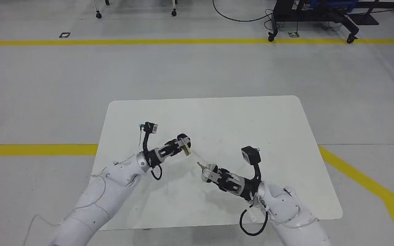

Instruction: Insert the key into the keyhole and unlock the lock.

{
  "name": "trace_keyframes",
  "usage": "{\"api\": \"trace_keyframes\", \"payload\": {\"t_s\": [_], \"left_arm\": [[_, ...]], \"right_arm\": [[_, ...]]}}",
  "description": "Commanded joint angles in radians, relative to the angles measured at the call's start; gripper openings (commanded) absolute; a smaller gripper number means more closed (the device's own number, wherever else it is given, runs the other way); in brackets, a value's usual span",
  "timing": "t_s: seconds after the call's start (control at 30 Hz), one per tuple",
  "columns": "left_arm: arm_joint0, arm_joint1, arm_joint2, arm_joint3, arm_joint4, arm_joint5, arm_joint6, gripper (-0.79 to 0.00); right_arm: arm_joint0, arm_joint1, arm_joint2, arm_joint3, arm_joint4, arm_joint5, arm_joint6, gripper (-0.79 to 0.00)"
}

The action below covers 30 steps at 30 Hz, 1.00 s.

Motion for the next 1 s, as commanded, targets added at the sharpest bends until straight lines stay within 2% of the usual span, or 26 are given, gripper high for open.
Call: {"api": "trace_keyframes", "payload": {"t_s": [0.0, 0.03, 0.17, 0.33, 0.63, 0.73, 0.97], "left_arm": [[-0.009, -0.007, -0.011, 0.033, -0.288, 0.058, -0.166, -0.785], [-0.014, -0.016, -0.017, 0.059, -0.369, 0.104, -0.204, -0.785], [-0.043, -0.045, -0.007, 0.117, -0.434, 0.155, -0.285, -0.785], [-0.063, -0.079, 0.012, 0.162, -0.431, 0.138, -0.335, -0.785], [-0.086, -0.125, 0.022, 0.228, -0.407, 0.105, -0.356, -0.785], [-0.09, -0.135, 0.019, 0.237, -0.391, 0.103, -0.354, -0.785], [-0.089, -0.149, -0.002, 0.247, -0.367, 0.104, -0.355, -0.785]], "right_arm": [[0.011, 0.003, -0.001, 0.009, 0.064, 0.021, 0.049, -0.785], [0.021, 0.004, -0.002, 0.019, 0.075, 0.035, 0.066, -0.785], [0.038, -0.002, -0.003, 0.028, -0.07, 0.046, -0.016, -0.785], [0.048, -0.013, -0.04, 0.034, -0.134, 0.071, -0.08, -0.785], [0.083, -0.027, -0.079, 0.083, -0.07, 0.112, -0.108, -0.785], [0.098, -0.032, -0.089, 0.109, -0.007, 0.116, -0.095, -0.785], [0.13, -0.04, -0.097, 0.161, 0.033, 0.143, -0.102, -0.785]]}}
